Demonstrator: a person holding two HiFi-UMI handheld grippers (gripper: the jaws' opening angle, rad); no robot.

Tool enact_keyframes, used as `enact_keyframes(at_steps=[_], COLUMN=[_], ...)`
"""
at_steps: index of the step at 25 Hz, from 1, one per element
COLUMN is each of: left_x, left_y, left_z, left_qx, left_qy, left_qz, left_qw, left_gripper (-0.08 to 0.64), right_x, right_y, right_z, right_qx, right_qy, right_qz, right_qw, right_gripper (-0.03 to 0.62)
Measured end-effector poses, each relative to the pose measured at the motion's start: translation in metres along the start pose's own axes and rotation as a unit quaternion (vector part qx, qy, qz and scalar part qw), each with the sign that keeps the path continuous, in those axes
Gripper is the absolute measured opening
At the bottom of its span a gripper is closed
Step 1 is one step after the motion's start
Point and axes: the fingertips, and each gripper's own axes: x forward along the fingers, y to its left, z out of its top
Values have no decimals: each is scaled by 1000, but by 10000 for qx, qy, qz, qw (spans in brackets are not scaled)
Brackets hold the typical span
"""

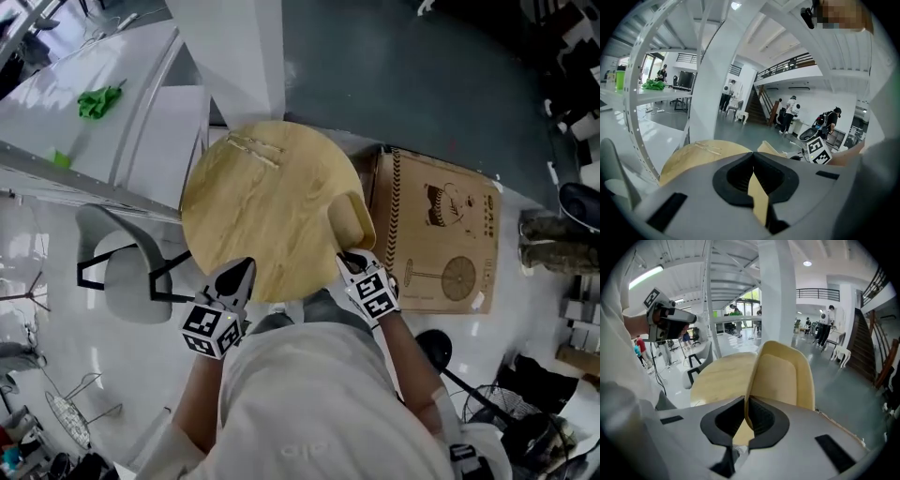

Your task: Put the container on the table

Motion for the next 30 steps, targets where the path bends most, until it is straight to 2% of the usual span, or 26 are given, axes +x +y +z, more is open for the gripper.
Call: enact_keyframes(at_steps=[6, 14, 30], left_x=[-3, -17, -60], left_y=[13, 21, 27], left_z=[-2, -12, -31], left_qx=[-265, -564, -940], left_qy=[69, 100, 16], left_qz=[550, 1137, 1992], left_qw=[9981, 9919, 9755], left_gripper=[17, 17, 17], right_x=[35, 75, 117], right_y=[-15, -33, -48], right_z=[-11, -36, -43], right_qx=[-233, -605, -1352], right_qy=[368, 932, 1490], right_qz=[416, 714, 810], right_qw=[9982, 9912, 9762], right_gripper=[41, 43, 46])
